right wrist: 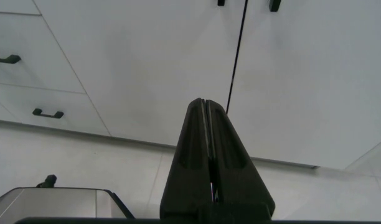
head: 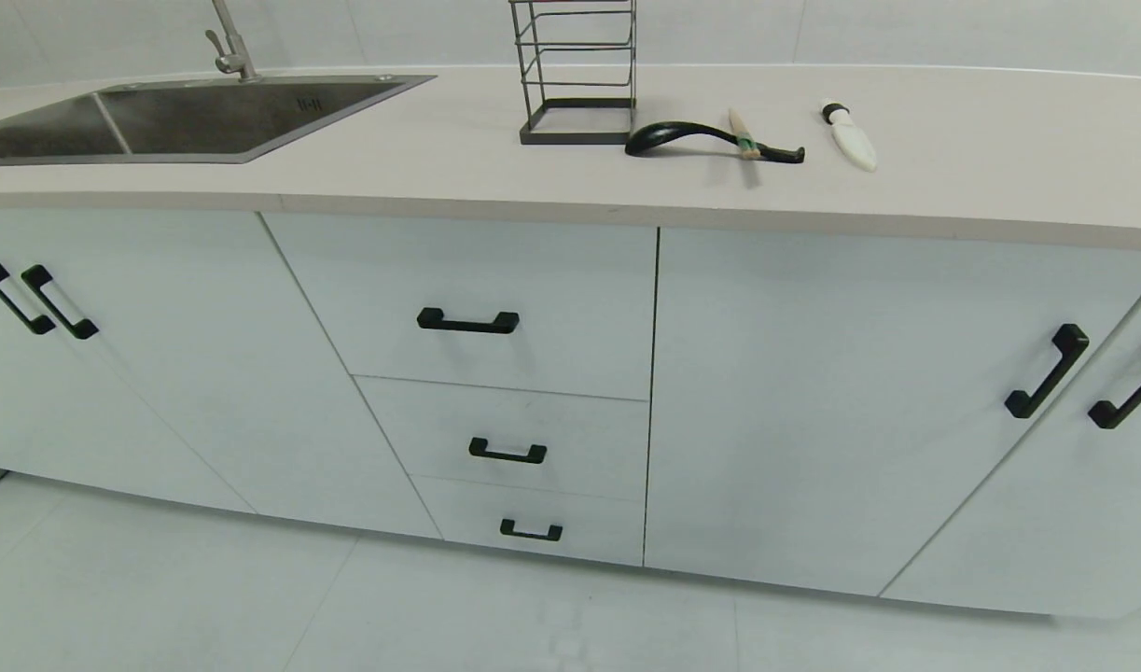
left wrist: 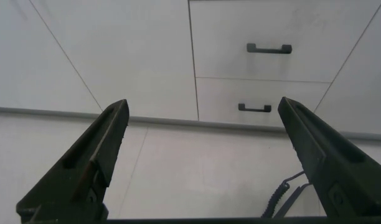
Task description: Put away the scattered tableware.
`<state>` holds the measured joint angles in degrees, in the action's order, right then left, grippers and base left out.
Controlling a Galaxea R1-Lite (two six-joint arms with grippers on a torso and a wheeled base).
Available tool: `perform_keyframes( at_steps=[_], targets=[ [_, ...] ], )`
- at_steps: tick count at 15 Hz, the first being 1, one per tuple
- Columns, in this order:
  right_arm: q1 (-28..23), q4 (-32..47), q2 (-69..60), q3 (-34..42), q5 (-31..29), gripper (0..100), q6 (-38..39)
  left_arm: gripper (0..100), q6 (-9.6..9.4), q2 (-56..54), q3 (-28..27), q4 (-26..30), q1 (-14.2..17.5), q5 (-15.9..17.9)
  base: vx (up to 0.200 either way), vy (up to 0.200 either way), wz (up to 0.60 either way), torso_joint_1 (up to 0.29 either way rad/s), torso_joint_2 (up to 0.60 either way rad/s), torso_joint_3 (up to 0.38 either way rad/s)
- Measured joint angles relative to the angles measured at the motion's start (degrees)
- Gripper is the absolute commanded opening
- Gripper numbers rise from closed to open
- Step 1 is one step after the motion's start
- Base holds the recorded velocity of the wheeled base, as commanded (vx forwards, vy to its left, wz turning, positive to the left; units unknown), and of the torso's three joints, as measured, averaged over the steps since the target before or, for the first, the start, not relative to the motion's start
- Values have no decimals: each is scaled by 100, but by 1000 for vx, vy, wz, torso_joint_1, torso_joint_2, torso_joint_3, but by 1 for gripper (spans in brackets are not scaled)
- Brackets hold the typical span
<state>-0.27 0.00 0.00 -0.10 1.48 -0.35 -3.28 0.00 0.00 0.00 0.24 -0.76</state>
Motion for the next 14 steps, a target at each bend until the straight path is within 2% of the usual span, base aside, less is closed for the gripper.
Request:
perform_keyframes(
  at_steps=[2,6,8,12,14],
  targets=[
    [0,-2,0,0,-2,0,-2,100,-35,0,0,-5,0,5,0,0,0,0,0,0],
    [0,-2,0,0,0,0,-5,100,-230,0,0,-16,0,66,0,0,0,0,0,0],
    [0,-2,0,0,-2,0,-7,100,-96,0,0,-10,0,38,0,0,0,0,0,0],
    [0,-2,0,0,0,0,-5,100,-151,0,0,-27,0,68,0,0,0,0,0,0],
    [0,-2,0,0,-2,0,-2,100,-317,0,-10,-557,0,285,0,0,0,0,0,0]
  ],
)
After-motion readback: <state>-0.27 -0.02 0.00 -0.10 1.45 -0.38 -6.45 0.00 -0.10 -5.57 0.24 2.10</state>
